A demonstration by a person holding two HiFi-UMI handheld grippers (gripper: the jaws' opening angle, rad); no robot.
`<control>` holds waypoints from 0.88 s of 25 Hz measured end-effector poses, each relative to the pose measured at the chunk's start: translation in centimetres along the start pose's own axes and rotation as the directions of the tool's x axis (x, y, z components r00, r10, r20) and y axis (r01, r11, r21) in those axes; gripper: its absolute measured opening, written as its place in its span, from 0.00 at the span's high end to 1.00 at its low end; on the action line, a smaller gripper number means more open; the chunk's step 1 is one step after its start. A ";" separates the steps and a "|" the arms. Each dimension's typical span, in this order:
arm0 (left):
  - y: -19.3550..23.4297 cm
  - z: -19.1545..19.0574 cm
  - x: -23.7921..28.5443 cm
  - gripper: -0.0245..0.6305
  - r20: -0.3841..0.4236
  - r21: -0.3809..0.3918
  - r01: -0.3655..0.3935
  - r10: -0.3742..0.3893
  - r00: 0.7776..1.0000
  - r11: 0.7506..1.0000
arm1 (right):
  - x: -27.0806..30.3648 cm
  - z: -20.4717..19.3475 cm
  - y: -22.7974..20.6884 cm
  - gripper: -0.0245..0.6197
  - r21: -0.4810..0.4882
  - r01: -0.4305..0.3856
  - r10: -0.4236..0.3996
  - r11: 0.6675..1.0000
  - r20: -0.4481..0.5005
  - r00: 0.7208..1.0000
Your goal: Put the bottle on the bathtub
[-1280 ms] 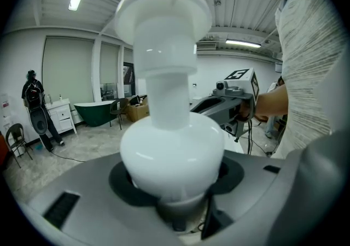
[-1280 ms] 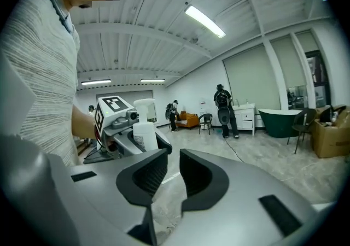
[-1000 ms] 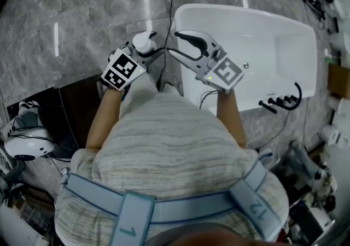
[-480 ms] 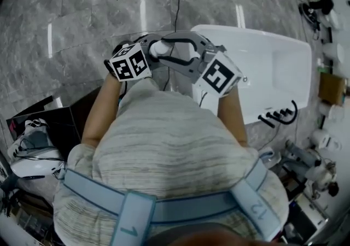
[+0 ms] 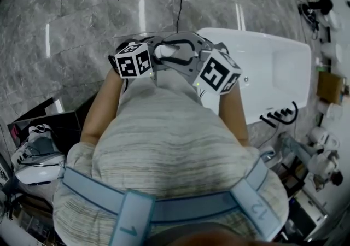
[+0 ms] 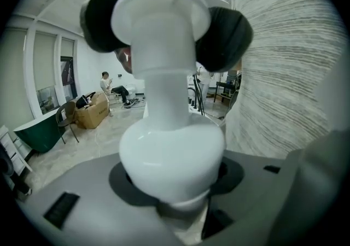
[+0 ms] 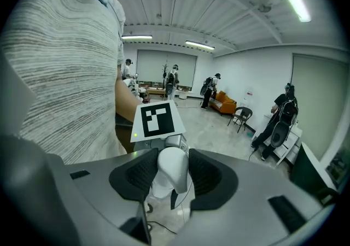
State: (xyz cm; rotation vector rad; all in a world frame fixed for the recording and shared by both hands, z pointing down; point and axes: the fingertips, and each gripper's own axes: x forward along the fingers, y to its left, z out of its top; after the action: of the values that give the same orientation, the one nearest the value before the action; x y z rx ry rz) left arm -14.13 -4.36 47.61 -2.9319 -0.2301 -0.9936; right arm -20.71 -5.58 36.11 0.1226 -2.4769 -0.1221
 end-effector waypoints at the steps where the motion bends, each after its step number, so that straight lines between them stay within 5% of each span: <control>1: 0.1 0.0 0.1 0.62 -0.001 -0.001 0.004 -0.004 1.000 1.000 | -0.1 -0.5 -0.1 0.72 0.005 0.000 0.000 1.000 -0.023 1.000; 13: 4.4 2.1 3.5 0.62 0.046 0.001 0.016 -0.016 0.999 1.000 | -2.6 -3.4 -4.1 0.72 -0.002 0.002 -0.002 1.000 -0.085 0.996; 22: 9.0 5.7 7.9 0.62 0.132 -0.007 0.011 -0.010 0.991 1.000 | -6.3 -7.5 -8.1 0.72 0.048 0.103 -0.098 0.993 -0.102 0.990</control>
State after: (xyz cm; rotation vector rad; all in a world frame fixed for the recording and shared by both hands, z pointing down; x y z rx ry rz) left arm -3.18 -11.82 47.99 -3.0090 -0.2464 -0.8043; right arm -10.68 -13.32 37.29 0.2704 -2.3753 -0.0902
